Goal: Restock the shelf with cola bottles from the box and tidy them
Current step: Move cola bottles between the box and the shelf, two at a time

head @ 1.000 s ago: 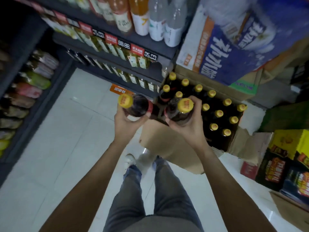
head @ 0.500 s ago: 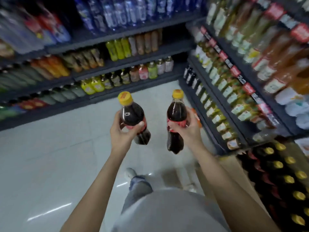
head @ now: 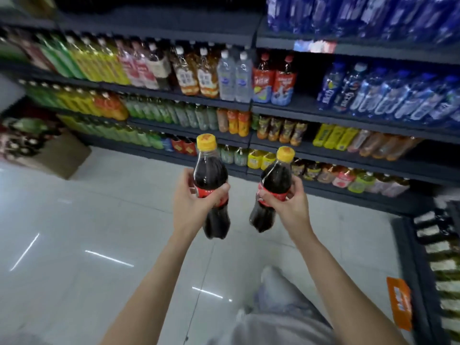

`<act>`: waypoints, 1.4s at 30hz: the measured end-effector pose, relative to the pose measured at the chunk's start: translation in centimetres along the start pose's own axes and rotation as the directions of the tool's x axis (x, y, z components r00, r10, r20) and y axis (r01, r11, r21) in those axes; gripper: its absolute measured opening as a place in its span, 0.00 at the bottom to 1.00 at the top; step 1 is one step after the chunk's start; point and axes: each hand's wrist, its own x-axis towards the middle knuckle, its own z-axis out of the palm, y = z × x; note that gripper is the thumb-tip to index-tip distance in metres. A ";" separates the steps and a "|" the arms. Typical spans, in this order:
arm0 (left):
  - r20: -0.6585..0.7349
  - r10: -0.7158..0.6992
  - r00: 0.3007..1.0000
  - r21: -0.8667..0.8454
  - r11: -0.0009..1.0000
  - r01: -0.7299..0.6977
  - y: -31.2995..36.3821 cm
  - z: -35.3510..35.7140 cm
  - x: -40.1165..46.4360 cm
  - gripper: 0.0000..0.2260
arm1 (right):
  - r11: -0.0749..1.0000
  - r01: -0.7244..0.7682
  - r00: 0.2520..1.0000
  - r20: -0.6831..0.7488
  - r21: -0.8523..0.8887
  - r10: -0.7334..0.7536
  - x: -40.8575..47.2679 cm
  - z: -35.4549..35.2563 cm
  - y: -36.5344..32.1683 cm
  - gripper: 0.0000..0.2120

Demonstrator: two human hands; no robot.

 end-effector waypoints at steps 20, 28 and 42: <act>-0.272 0.352 0.895 0.046 0.934 -0.354 9.4 5.3 48.9 0.32 | 0.739 0.657 0.725 -0.144 -0.150 -0.674 40.0 17.0 -21.6 0.32; -0.166 0.324 0.931 -0.016 0.943 -0.331 8.6 9.7 63.4 0.34 | 0.724 0.645 0.627 -0.373 -0.245 -0.685 49.9 21.2 -22.1 0.32; -0.068 0.383 0.921 0.170 0.914 -0.367 10.2 14.4 74.0 0.36 | 0.845 0.368 0.623 -0.572 -0.388 -0.534 61.6 25.0 -25.6 0.35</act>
